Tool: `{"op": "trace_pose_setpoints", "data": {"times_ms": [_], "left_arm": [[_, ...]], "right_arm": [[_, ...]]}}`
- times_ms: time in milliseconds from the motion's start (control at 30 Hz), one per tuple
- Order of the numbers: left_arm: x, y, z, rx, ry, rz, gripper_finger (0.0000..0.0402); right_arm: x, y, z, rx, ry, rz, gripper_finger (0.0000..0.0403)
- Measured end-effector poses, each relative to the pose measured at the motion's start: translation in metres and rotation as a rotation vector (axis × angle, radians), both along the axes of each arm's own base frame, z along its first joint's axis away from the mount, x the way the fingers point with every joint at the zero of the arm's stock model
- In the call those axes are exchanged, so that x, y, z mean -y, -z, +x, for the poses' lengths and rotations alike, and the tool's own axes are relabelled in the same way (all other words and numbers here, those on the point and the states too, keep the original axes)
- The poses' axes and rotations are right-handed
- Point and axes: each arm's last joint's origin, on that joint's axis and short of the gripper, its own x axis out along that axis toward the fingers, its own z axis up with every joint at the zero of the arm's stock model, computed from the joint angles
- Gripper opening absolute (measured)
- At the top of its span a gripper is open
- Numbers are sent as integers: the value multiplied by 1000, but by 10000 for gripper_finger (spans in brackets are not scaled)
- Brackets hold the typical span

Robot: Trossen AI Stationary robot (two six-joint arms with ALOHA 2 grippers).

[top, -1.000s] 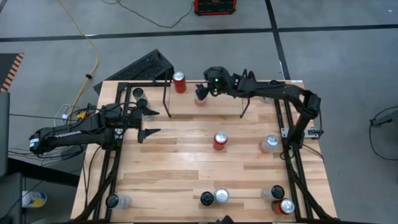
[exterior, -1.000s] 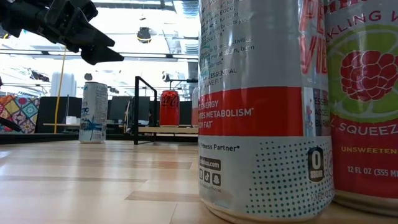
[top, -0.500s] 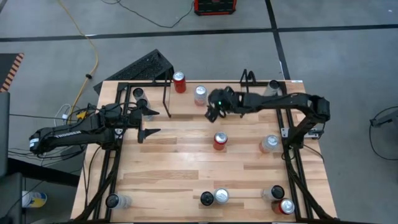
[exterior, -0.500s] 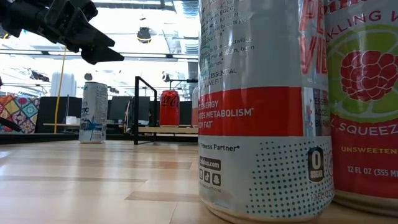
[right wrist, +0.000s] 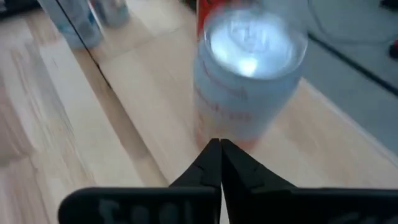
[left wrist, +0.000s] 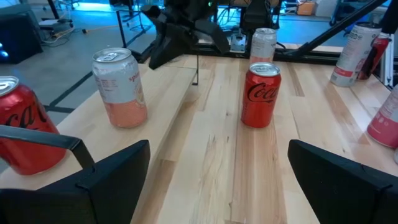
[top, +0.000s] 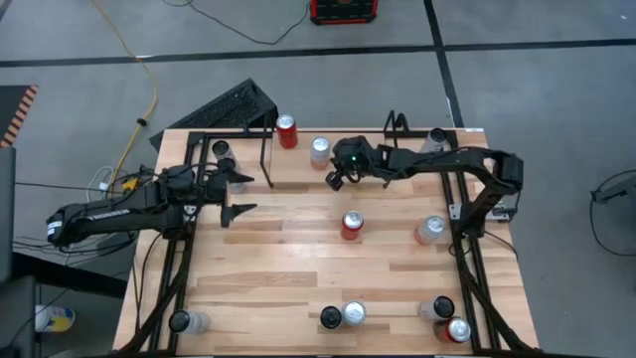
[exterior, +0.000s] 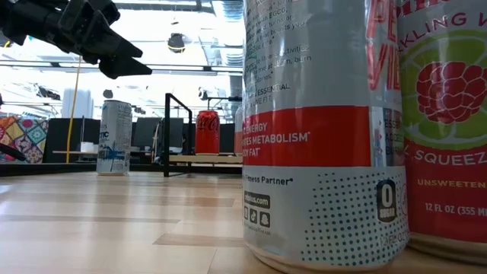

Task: Place canned beverage on shelf
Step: Put the top left pink white soda can on the shelf

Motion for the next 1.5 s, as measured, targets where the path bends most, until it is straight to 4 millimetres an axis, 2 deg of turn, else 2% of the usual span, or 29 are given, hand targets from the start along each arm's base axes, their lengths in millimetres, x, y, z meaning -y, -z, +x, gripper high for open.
{"op": "trace_pose_setpoints", "data": {"times_ms": [500,700,1100,1333,1500], "left_arm": [[0,0,0,0,-7,5,369],[0,0,0,0,-9,6,369],[0,0,0,0,-12,6,369],[0,0,0,0,-12,6,369],[0,0,0,-1,-11,10,369]], "right_arm": [[28,32,15,73,-23,67,22],[36,28,14,114,-6,50,19],[55,6,17,190,4,29,19],[58,5,16,200,5,27,20],[51,5,20,206,-8,38,20]]}}
